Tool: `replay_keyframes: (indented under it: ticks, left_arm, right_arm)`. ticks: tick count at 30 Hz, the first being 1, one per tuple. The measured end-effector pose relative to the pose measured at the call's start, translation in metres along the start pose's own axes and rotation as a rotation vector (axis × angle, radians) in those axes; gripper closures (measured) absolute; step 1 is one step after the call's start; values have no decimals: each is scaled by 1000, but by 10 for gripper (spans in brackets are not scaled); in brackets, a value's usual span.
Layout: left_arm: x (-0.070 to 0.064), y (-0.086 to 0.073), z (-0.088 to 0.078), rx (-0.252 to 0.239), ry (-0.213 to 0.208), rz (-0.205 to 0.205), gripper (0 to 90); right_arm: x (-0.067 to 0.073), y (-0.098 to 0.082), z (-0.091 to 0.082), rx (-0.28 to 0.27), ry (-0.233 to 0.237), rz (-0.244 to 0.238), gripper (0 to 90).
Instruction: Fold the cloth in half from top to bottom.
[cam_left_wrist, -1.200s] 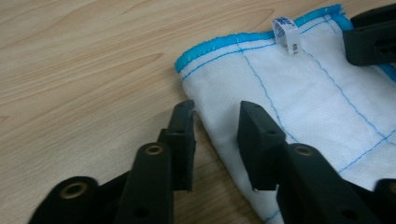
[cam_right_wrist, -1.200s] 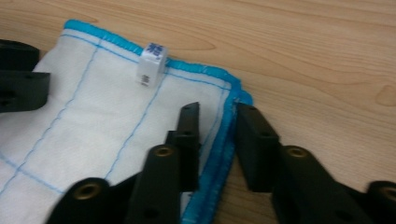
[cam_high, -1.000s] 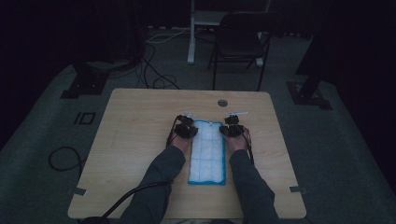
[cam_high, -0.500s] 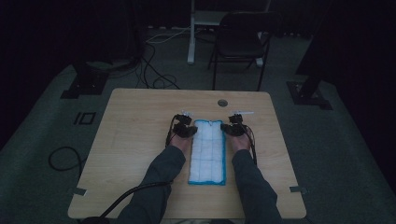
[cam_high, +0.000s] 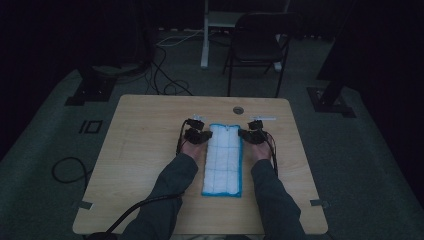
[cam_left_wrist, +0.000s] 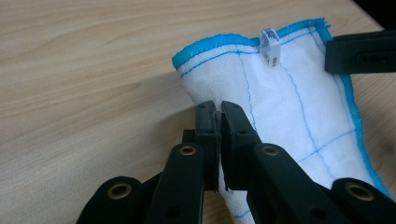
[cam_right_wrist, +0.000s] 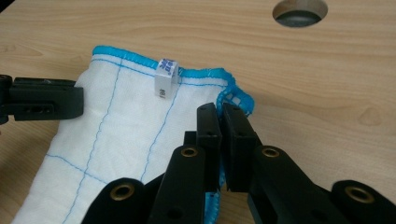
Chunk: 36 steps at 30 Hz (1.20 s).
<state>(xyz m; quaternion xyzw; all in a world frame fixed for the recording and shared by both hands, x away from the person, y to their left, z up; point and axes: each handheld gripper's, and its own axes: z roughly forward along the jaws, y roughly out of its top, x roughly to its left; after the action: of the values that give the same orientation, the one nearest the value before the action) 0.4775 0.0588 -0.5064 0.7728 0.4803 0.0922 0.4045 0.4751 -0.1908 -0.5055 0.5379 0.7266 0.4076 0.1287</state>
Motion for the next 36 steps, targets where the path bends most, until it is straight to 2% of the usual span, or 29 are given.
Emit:
replay_keyframes:
  ticks: [6, 13, 23, 29, 36]
  left_arm:
    - [0, 0, -7, -22, -12, -8, 870]
    - [-6, -1, -20, -55, -35, 30, 871]
    - [-11, -6, -35, -81, -50, 43, 872]
    - [-14, -13, -46, -97, -75, 54, 871]
    - [-17, -18, -54, -109, -81, 67, 871]
  right_arm:
    - [5, 3, -8, -20, 8, -11, 875]
    - [11, -2, -25, -51, 22, -46, 874]
    - [20, -8, -44, -89, 46, -89, 874]
    - [25, -13, -55, -106, 65, -116, 874]
    - [31, -21, -64, -127, 84, -110, 874]
